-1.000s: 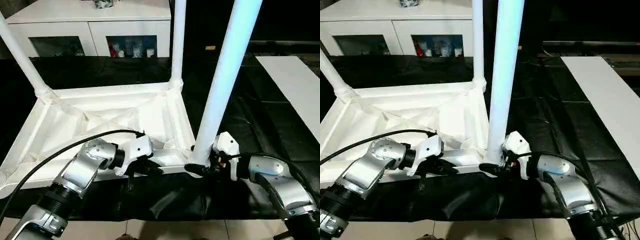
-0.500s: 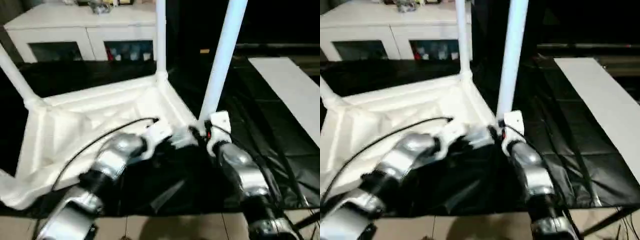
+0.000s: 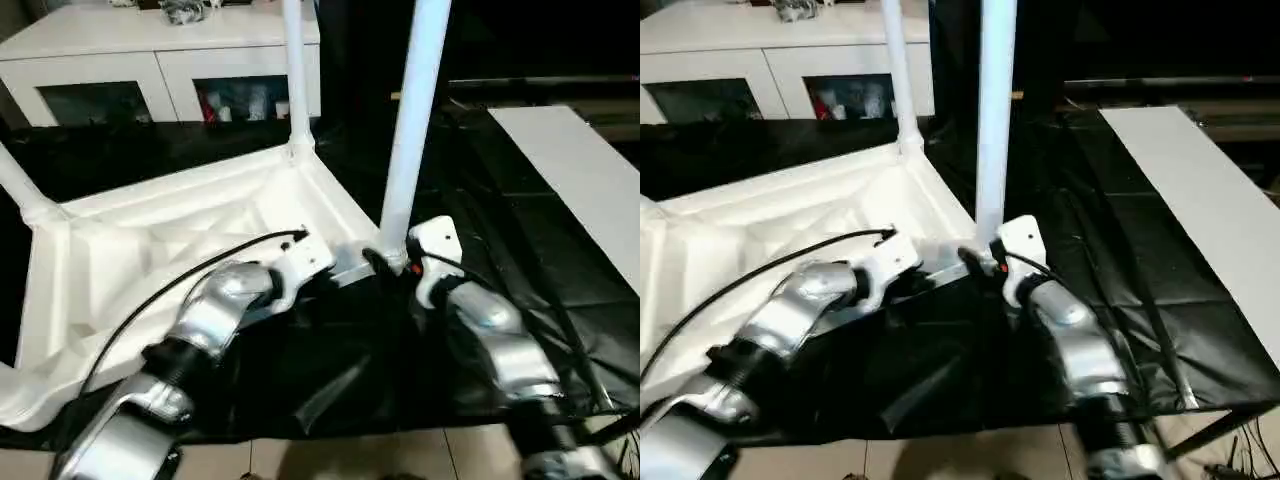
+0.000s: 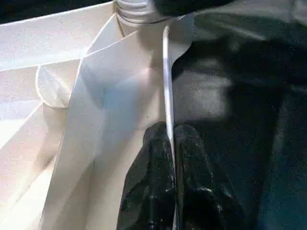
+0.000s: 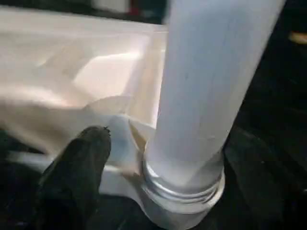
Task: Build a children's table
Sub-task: Rotate leg to tighten
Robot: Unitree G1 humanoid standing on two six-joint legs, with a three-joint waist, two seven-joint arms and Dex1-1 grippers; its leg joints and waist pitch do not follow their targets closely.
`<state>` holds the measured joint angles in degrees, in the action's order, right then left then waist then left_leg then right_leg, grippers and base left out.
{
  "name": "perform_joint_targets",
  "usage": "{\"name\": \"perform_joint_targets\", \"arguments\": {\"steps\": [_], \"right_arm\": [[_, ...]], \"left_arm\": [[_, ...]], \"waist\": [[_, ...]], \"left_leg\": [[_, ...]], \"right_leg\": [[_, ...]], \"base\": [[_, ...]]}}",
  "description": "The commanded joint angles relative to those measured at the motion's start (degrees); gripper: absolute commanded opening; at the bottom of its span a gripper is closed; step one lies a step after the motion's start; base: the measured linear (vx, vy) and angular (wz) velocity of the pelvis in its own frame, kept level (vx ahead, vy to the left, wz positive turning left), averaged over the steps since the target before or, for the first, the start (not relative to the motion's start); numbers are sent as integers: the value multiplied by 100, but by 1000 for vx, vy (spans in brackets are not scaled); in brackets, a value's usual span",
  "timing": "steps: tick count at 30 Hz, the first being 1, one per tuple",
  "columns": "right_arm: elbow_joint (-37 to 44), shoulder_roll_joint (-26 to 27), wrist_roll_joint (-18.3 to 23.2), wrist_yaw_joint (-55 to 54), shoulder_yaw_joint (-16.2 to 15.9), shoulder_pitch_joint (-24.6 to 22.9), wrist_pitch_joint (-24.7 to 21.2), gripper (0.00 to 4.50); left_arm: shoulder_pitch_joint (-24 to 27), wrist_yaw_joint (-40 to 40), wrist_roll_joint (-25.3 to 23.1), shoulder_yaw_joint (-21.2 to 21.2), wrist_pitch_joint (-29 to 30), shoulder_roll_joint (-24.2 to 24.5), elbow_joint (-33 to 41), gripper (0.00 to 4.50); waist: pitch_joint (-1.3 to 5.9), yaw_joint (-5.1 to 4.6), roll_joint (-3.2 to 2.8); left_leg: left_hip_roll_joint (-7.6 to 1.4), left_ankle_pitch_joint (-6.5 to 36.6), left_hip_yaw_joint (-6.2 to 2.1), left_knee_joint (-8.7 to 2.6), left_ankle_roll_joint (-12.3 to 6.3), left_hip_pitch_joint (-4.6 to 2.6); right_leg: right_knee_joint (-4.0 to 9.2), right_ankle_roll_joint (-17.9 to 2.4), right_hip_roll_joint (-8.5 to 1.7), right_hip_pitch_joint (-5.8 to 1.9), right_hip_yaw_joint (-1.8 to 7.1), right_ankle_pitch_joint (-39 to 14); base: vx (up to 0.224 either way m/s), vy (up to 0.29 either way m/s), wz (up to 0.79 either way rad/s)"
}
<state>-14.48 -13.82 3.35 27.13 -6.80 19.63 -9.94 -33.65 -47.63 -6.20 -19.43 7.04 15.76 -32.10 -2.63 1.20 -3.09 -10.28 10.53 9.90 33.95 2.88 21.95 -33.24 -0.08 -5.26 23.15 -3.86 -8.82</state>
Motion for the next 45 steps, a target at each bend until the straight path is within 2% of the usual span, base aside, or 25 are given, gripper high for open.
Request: {"name": "perform_joint_targets", "arguments": {"steps": [1, 3, 4, 5, 6, 9, 10, 12, 14, 15, 19, 28, 33, 36, 37, 38, 39, 40, 41, 42, 43, 44, 45], "right_arm": [[188, -10, 113, 292, -95, -22, 79, 407], [522, -663, 376, 1423, -207, -271, 132, 407], [637, -936, 468, 1905, -241, -381, 117, 407], [696, -1078, 514, 2155, -257, -437, 105, 407], [711, -1115, 527, 2222, -262, -452, 98, 407], [778, -1275, 608, 2491, -320, -499, 4, 407], [839, -1382, 668, 2658, -414, -526, -58, 407], [858, -1426, 674, 2731, -462, -540, -70, 407], [866, -1472, 675, 2826, -525, -561, -102, 407], [858, -1499, 664, 2886, -564, -573, -110, 392], [826, -1614, 624, 3107, -635, -616, -125, 361], [741, -1600, 777, 3135, -556, -613, -337, 287], [591, -1431, 762, 2932, -516, -601, -381, 265], [190, -983, 654, 2121, -313, -479, -541, 262], [49, -769, 633, 1733, -210, -422, -656, 262], [-65, -557, 617, 1333, -100, -363, -748, 262], [-150, -306, 668, 936, 35, -308, -895, 261], [-238, -26, 674, 444, 168, -248, -1021, 261], [-343, 226, 552, -111, 246, -185, -1060, 261], [-343, 226, 552, -111, 246, -185, -1060, 261], [-395, 335, 476, -327, 250, -158, -1079, 261], [-463, 484, 373, -655, 276, -120, -1045, 261], [-504, 624, 343, -872, 311, -89, -1044, 261]], "left_arm": [[71, -202, -40, -72, -180, 93, 134, 0], [402, -1256, 342, -221, -232, 473, 650, 0], [556, -1730, 554, -304, -187, 646, 903, 0], [636, -1974, 665, -349, -160, 736, 1037, 0], [659, -2042, 698, -361, -148, 761, 1077, 0], [769, -2384, 916, -419, 50, 883, 1353, 0], [834, -2567, 1006, -458, 170, 971, 1535, 0], [845, -2562, 990, -451, 163, 988, 1561, 0], [842, -2557, 974, -425, 158, 993, 1557, 0], [823, -2524, 939, -404, 123, 986, 1521, 0], [824, -2563, 929, -375, 140, 1048, 1564, 0], [821, -2574, 937, -346, 219, 1099, 1615, 0], [811, -2467, 912, -303, 231, 1069, 1560, 0], [696, -1988, 703, -257, 251, 896, 1271, 0], [621, -1699, 616, -220, 265, 766, 1109, 0], [543, -1418, 561, -169, 297, 623, 950, 0], [452, -1150, 497, -140, 320, 476, 786, 0], [336, -825, 420, -115, 328, 289, 586, 0], [205, -467, 334, -94, 311, 85, 368, 0], [205, -467, 334, -94, 311, 85, 368, 0], [133, -271, 286, -88, 286, -29, 253, 0], [8, 17, 210, -81, 173, -181, 57, 0], [-92, 164, 144, -110, 36, -297, -87, 0]], "waist": [[395, 28, 63], [406, 70, 71], [403, 99, 65], [403, 103, 63], [409, 121, 56], [397, 130, 44], [377, 134, 47], [346, 145, 60], [337, 134, 75], [336, 140, 76], [340, 147, 82], [368, 162, 79], [357, 160, 90], [333, 131, 95], [322, 95, 90], [288, 49, 111], [296, 29, 129], [281, 12, 119], [263, -8, 116], [264, -19, 115], [277, -40, 138], [283, -48, 128], [277, -56, 126]], "left_leg": [[-224, 1214, -52, -395, -417, -58], [-242, 1008, -59, -388, -479, -37], [-264, 963, -59, -388, -544, -55], [-265, 928, -53, -383, -604, -52], [-272, 865, -39, -368, -664, -81], [-278, 906, -28, -373, -696, -92], [-278, 1037, -23, -386, -639, -99], [-280, 1348, -30, -421, -467, -105], [-268, 1582, -36, -434, -341, -124], [-269, 1603, -38, -436, -292, -131], [-267, 1575, -46, -438, -261, -122], [-260, 1300, -47, -409, -353, -94], [-251, 1410, -44, -411, -310, -98], [-241, 1570, -51, -429, -220, -94], [-227, 1729, -61, -433, -136, -98], [-201, 1976, -66, -442, -24, -118], [-190, 2152, -92, -434, 64, -159], [-187, 2195, -96, -435, 74, -163], [-183, 2359, -103, -429, 145, -205], [-173, 2430, -121, -423, 189, -216], [-163, 2459, -151, -444, 188, -171], [-177, 2478, -167, -462, 167, -164], [-165, 2589, -157, -447, 145, -219]], "right_leg": [[357, -1160, -290, -277, 215, -1415], [309, -1262, -296, -315, 210, -1130], [288, -1324, -289, -311, 215, -941], [258, -1412, -282, -318, 219, -760], [235, -1519, -281, -294, 225, -585], [233, -1585, -272, -287, 213, -613], [260, -1570, -274, -278, 218, -821], [310, -1429, -294, -286, 226, -1378], [351, -1304, -292, -271, 229, -1763], [364, -1248, -292, -260, 235, -1848], [369, -1166, -291, -260, 237, -1908], [326, -1253, -286, -277, 230, -1556], [347, -1207, -291, -267, 227, -1793], [378, -1126, -288, -252, 221, -2079], [393, -1066, -288, -229, 211, -2339], [445, -938, -272, -204, 194, -2766], [491, -774, -293, -203, 172, -3165], [513, -707, -292, -182, 176, -3297], [576, -585, -289, -123, 158, -3600], [580, -524, -293, -122, 137, -3718], [600, -392, -302, -184, 107, -3808], [620, -325, -311, -188, 99, -3764], [657, -325, -299, -129, 91, -3788]], "base": [[0, 0, 0], [0, 0, 0], [0, 0, 0], [0, 0, 0], [0, 0, 0], [0, 0, 0], [0, 0, 0], [0, 0, 0], [0, 0, 0], [0, 0, 0], [0, 0, 0], [0, 0, 0], [0, 0, 0], [0, 0, 0], [0, 0, 0], [0, 0, 0], [0, 0, 0], [-51, 2, -3], [0, 0, 0], [0, 0, 0], [0, 0, 0], [0, 0, 0], [0, 0, 0]]}}
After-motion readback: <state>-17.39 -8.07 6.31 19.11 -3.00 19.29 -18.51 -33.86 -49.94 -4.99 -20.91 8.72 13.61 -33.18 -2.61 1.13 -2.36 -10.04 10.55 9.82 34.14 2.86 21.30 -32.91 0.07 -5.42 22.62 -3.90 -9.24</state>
